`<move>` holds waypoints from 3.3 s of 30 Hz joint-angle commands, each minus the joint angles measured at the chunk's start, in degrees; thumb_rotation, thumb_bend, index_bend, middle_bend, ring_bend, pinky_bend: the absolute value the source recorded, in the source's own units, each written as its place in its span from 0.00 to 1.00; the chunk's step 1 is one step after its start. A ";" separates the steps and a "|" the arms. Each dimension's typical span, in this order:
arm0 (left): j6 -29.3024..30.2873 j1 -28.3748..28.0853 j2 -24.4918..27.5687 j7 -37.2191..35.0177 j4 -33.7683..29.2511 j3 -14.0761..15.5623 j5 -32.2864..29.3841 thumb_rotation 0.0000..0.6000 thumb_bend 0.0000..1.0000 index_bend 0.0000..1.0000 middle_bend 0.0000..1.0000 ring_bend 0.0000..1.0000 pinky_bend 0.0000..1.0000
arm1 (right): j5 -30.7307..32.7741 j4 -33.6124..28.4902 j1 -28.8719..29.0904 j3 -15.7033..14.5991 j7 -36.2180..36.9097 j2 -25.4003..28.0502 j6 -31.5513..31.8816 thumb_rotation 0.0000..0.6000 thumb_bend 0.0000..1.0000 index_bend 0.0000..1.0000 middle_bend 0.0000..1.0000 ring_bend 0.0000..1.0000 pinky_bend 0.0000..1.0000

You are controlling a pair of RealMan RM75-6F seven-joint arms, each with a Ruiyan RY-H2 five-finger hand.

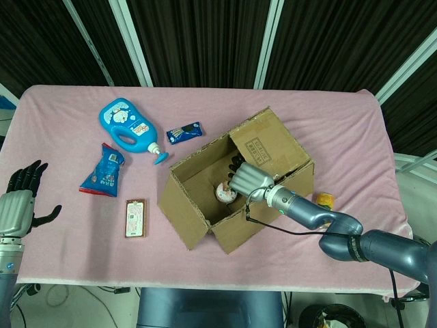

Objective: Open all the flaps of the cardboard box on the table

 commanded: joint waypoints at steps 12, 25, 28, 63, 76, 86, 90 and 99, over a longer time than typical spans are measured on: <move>-2.17 0.95 0.76 -0.59 -0.76 -1.46 0.64 1.00 0.24 0.00 0.00 0.00 0.02 | 16.04 0.12 3.11 -1.26 -14.56 0.32 -1.71 1.00 0.80 0.47 0.34 0.19 0.21; -3.72 1.50 1.14 -1.28 -1.03 -2.42 0.90 1.00 0.24 0.00 0.00 0.00 0.02 | 32.47 -7.39 4.84 -3.77 -30.82 3.22 10.63 1.00 0.80 0.47 0.34 0.19 0.21; -4.04 1.59 1.20 -1.46 -1.12 -2.60 1.02 1.00 0.24 0.00 0.00 0.00 0.02 | 35.52 -9.97 5.38 -4.37 -33.95 4.32 13.24 1.00 0.80 0.47 0.34 0.19 0.21; -5.51 2.92 1.70 -0.41 -1.91 -3.87 2.20 1.00 0.24 0.00 0.00 0.00 0.02 | 48.34 -15.02 5.49 -5.46 -41.07 10.31 26.33 1.00 0.61 0.35 0.25 0.16 0.21; -5.60 3.20 1.56 -0.28 -1.84 -4.33 2.29 1.00 0.24 0.00 0.00 0.00 0.02 | 53.63 -10.24 3.52 -5.30 -40.11 11.56 27.65 1.00 0.61 0.32 0.22 0.16 0.21; -5.85 3.33 1.66 0.05 -1.91 -4.37 2.55 1.00 0.24 0.00 0.00 0.00 0.02 | 61.74 -7.69 1.22 -6.79 -39.86 12.10 25.51 1.00 0.60 0.29 0.22 0.15 0.21; -5.56 3.42 1.61 0.56 -1.85 -4.43 2.77 1.00 0.24 0.00 0.00 0.00 0.02 | 61.78 -8.73 0.23 -6.58 -38.47 12.94 26.12 1.00 0.60 0.28 0.22 0.15 0.21; -5.04 3.46 0.68 5.54 -0.77 -4.27 2.42 1.00 0.22 0.00 0.00 0.00 0.01 | 39.21 -21.37 -15.02 -6.17 -17.59 17.57 43.89 1.00 0.46 0.10 0.15 0.09 0.21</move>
